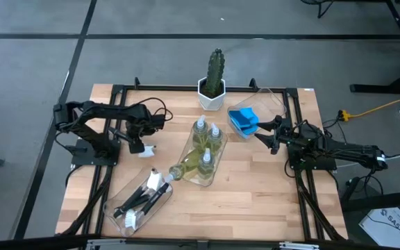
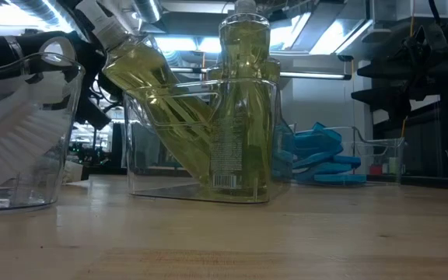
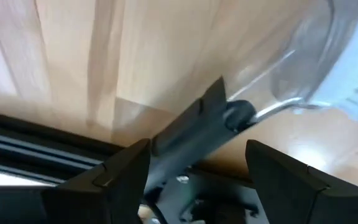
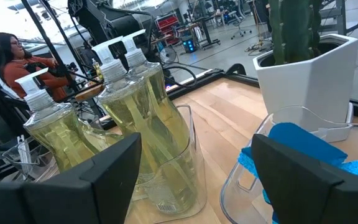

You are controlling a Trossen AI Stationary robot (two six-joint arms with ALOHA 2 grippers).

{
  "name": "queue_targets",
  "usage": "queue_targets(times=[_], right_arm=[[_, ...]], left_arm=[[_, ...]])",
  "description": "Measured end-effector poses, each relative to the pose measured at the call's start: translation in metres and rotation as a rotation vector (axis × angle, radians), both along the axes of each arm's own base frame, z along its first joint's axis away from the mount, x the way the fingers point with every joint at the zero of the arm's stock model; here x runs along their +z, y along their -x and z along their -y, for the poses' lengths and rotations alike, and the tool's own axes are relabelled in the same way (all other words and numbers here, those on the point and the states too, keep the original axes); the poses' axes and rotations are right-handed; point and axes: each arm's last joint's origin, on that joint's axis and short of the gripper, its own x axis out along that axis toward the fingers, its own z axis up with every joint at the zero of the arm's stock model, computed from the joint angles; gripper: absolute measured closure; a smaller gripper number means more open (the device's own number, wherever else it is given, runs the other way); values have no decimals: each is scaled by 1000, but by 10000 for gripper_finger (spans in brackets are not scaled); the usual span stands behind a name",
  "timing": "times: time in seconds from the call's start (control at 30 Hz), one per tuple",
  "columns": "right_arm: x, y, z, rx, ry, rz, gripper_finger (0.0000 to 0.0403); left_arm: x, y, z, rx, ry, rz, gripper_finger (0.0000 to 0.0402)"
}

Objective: Pick & Place Kitchen Sink Supplies
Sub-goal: Put the black dish brush into the bottom transparent bin

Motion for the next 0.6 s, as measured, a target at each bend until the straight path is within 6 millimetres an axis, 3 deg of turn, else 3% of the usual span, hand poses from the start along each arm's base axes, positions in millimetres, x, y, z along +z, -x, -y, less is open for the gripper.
queue_targets(times=[0.6], right_arm=[[0, 0, 0, 0, 0, 0, 102]], left_arm=[[-42, -6, -18, -6, 72, -39, 142]])
